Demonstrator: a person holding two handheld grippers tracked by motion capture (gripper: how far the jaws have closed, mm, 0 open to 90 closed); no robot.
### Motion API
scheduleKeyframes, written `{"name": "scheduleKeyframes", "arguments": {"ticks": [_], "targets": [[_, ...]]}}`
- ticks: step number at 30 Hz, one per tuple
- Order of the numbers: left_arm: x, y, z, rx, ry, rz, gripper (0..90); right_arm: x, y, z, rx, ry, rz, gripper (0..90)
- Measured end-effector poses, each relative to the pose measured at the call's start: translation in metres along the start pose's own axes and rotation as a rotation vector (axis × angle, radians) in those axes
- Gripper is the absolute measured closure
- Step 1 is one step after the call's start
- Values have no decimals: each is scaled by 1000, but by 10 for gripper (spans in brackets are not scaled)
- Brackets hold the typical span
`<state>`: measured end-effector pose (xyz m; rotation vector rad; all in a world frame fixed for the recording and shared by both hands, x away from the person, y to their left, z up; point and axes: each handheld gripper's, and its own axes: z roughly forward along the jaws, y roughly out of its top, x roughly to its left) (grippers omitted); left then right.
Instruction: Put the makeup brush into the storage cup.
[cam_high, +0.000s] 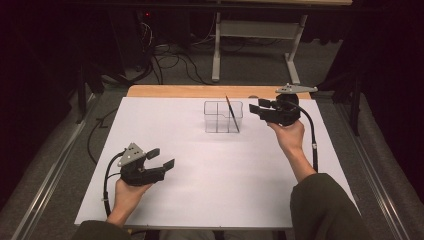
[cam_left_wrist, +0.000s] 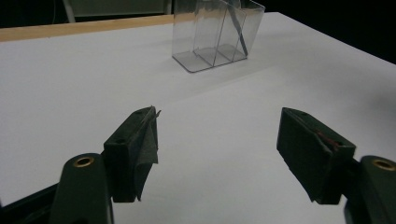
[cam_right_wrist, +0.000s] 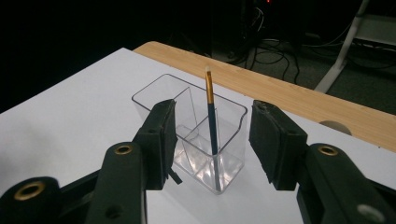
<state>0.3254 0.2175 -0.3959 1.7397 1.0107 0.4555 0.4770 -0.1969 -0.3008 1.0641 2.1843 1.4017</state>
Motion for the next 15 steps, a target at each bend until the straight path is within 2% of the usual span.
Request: {"name": "scheduleKeyframes", "arguments": {"ticks": [15], "targets": [[0, 0, 0, 0, 0, -2, 293, 0, -5, -13, -16, 6, 3, 523]]}}
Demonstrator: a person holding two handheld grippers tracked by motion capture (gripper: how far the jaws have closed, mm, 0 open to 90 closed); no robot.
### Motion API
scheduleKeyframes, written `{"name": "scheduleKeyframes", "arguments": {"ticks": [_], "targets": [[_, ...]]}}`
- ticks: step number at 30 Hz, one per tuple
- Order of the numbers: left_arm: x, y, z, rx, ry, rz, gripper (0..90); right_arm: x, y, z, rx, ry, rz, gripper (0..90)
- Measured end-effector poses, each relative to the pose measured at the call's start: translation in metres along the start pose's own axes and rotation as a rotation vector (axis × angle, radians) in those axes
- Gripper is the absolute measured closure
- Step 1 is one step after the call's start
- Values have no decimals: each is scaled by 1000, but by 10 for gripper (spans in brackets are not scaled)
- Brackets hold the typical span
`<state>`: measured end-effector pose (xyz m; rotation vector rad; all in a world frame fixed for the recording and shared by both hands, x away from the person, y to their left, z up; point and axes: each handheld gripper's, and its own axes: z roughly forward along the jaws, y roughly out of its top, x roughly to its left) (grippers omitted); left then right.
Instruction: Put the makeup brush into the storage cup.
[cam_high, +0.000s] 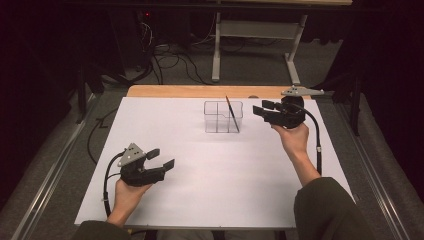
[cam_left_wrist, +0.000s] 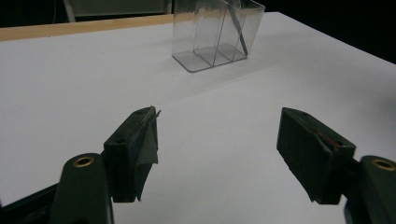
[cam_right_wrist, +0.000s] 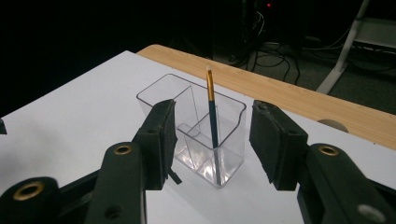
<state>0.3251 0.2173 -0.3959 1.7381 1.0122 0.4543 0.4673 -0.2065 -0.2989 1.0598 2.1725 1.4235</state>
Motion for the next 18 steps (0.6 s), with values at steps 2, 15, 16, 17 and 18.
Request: {"name": "scheduleKeyframes", "arguments": {"ticks": [2, 15, 16, 17, 18], "targets": [[0, 0, 0, 0, -1, 1, 293, 0, -1, -1, -1, 2, -4, 523], [-1, 0, 0, 0, 0, 2, 293, -1, -7, -14, -27, 4, 1, 523], [-1, 0, 0, 0, 1, 2, 293, -1, -7, -15, -25, 5, 8, 523], [-1, 0, 0, 0, 1, 2, 293, -2, -8, -16, -24, 4, 6, 523], [-1, 0, 0, 1, 1, 2, 293, -2, -8, -17, -25, 5, 7, 522]]}}
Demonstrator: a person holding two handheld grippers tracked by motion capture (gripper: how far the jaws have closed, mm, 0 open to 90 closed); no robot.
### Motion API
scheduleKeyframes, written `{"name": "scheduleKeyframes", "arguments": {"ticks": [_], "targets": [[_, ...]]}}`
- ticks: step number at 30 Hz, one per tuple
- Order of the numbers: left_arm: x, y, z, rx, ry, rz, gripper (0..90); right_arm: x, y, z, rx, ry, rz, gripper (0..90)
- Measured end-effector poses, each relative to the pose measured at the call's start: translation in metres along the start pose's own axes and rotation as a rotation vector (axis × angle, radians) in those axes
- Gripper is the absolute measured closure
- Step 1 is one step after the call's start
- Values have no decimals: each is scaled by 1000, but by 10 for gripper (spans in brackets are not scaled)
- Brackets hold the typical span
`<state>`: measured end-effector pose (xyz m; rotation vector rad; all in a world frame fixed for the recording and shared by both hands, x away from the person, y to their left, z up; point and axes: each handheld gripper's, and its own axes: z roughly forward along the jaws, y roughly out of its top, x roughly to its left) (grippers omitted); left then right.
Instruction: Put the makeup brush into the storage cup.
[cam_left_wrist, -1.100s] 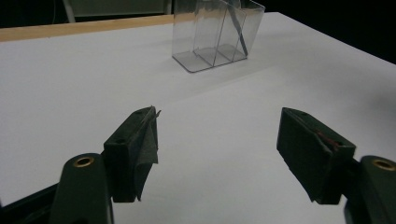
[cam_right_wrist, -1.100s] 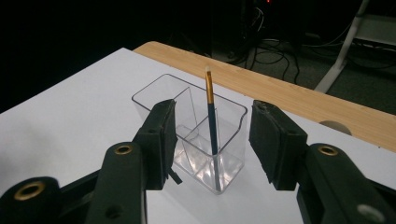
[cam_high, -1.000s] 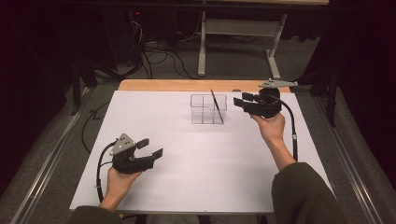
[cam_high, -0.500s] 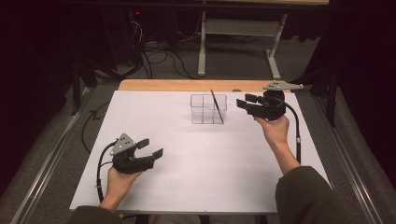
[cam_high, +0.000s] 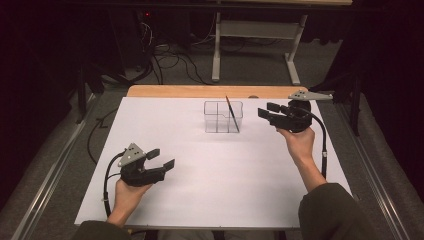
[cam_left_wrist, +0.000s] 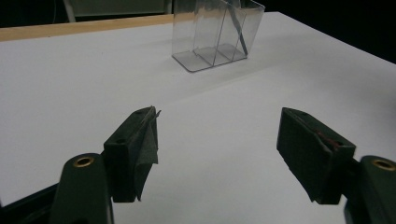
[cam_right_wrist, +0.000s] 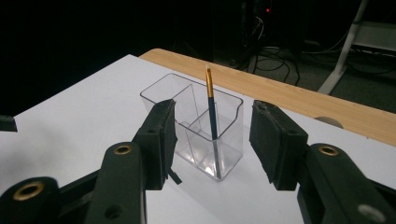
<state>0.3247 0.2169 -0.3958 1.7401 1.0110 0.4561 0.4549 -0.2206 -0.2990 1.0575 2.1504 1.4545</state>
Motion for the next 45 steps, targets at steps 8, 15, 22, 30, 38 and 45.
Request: {"name": "scheduleKeyframes", "arguments": {"ticks": [8, 15, 22, 30, 38, 45], "targets": [[0, 0, 0, 1, -1, 0, 293, 0, -1, -9, -19, 6, 1, 522], [0, 0, 1, 1, -1, -3, 293, -1, -6, -15, -23, 1, 9, 522], [0, 0, 0, 0, 0, -4, 293, -5, -10, -22, -39, -2, 17, 522], [0, 0, 0, 0, 1, -4, 293, -6, -13, -29, -44, -3, 23, 521], [0, 0, 1, 1, 1, -4, 293, -8, -20, -37, -57, -3, 28, 520], [1, 0, 1, 4, 0, -6, 293, -9, -24, -45, -71, -3, 33, 519]]}}
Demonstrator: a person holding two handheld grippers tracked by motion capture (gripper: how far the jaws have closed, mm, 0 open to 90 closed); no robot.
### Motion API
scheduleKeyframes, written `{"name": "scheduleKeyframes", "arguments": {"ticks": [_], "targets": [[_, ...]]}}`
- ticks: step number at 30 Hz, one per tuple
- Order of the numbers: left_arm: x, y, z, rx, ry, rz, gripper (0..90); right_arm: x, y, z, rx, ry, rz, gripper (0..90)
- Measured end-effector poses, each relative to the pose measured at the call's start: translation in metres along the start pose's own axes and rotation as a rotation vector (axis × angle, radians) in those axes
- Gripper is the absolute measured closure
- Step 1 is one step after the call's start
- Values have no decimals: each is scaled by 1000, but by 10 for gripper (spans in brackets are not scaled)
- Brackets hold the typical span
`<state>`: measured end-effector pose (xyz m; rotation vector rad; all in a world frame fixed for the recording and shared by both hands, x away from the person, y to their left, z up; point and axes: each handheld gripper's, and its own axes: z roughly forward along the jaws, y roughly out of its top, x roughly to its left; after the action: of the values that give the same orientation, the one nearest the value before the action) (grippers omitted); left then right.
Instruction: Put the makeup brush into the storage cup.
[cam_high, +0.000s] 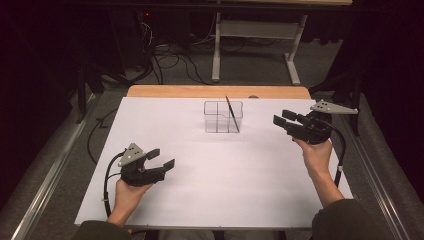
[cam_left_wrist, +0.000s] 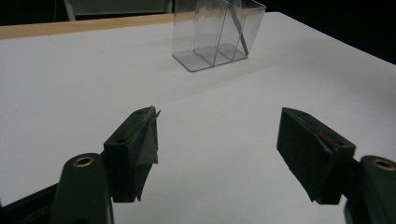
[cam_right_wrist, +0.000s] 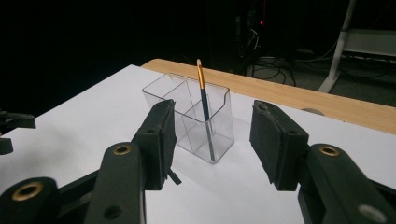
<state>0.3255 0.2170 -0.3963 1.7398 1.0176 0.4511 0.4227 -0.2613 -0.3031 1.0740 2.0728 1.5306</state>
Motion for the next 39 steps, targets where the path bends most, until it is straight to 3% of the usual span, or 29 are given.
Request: {"name": "scheduleKeyframes", "arguments": {"ticks": [39], "targets": [[0, 0, 0, -2, 2, -3, 293, 1, -20, -32, -33, 8, 19, 508]]}}
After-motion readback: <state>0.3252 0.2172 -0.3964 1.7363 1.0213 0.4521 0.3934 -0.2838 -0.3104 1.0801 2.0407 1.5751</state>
